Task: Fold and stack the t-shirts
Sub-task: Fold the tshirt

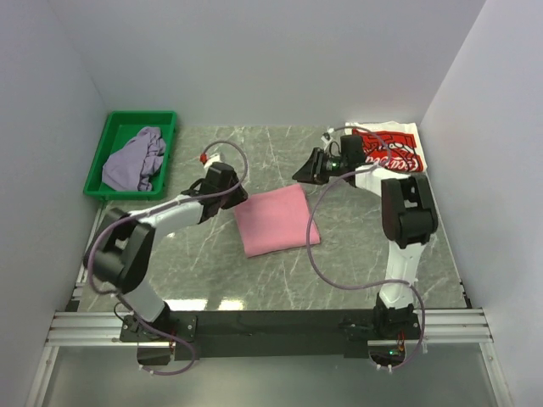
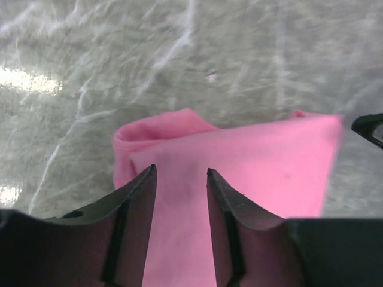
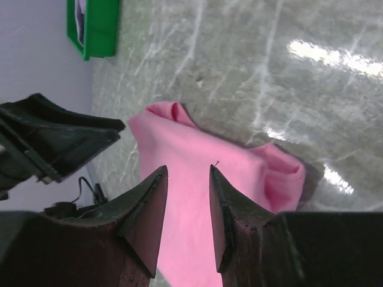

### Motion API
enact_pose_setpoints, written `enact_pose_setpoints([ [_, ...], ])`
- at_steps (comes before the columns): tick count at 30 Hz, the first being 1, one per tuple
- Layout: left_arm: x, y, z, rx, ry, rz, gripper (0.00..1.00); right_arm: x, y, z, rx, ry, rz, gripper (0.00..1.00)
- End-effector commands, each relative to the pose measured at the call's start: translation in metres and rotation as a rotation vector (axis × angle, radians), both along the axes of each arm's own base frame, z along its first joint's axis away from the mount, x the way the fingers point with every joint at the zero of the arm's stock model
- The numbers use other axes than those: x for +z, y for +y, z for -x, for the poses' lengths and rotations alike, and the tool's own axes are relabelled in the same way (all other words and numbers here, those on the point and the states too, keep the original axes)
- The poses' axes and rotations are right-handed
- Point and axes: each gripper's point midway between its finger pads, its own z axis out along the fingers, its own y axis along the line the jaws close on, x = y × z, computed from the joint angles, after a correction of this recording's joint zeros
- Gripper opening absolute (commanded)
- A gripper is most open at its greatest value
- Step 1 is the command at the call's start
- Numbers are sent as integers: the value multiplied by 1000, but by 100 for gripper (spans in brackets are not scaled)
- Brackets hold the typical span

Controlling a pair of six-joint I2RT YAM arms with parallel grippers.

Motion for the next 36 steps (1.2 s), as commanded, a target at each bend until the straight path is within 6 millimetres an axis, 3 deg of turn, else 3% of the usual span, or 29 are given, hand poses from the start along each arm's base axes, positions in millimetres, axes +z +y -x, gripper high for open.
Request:
enact_pose_setpoints([
  [1, -8, -4, -24, 46, 7, 71, 44, -15, 11, -10, 9, 72, -85, 40],
  [6, -60, 22, -35, 121, 120, 75, 33, -53, 8, -21, -45, 165, -51, 39],
  [9, -77, 30, -40, 124, 162, 62, 30, -61, 6, -26, -74, 186, -50, 39],
  [12, -63, 29, -53, 100, 134, 59, 32, -45, 4, -32, -84, 150, -42, 38],
  [13, -50, 27, -58, 91, 117, 58, 34, -38, 3, -31, -84, 141, -37, 38],
  [14, -42, 27, -60, 76, 100, 50, 40, -17, 3, -31, -81, 93, -39, 39],
  [15, -19, 24, -63, 69, 52, 67, 44, -6, 2, -29, -80, 74, -41, 39],
  [16, -12, 25, -58, 62, 55, 64, 49, -2, 2, -21, -75, 70, -45, 39],
  [17, -3, 24, -54, 51, 45, 65, 61, 23, 3, -15, -73, 28, -63, 39],
  [18, 19, 23, -50, 42, 7, 79, 67, 31, 5, -9, -67, 18, -78, 39],
  [19, 26, 19, -42, 19, 1, 83, 73, 32, 9, 7, -41, 26, -108, 39],
  [20, 28, 17, -32, 0, 19, 72, 82, 49, 11, 16, -25, -4, -127, 39],
  [21, 45, 15, -25, -13, -4, 84, 85, 53, 18, 27, 0, -6, -139, 39],
  [22, 44, 13, -14, -24, 9, 78, 86, 46, 22, 44, 21, 32, -145, 39],
  [23, 47, 2, 0, -55, 14, 76, 86, 56, 26, 55, 41, 16, -153, 39],
  [25, 56, -4, 23, -76, 18, 92, 84, 45, 47, 91, 106, 52, -140, 39],
  [26, 43, -13, 43, -95, 60, 106, 81, 47, 56, 105, 137, 47, -134, 38],
  [28, 43, -24, 63, -127, 68, 167, 76, 35, 80, 138, 212, 80, -127, 38],
  [29, 25, -28, 78, -129, 116, 184, 69, 30, 86, 147, 226, 100, -127, 35],
  [32, -4, -30, 95, -104, 180, 192, 50, 4, 105, 169, 261, 156, -101, 27],
  [34, -26, -30, 101, -79, 238, 199, 43, -13, 114, 179, 279, 212, -79, 23],
  [36, -43, -29, 106, -62, 286, 205, 36, -46, 116, 187, 281, 318, -37, 20],
])
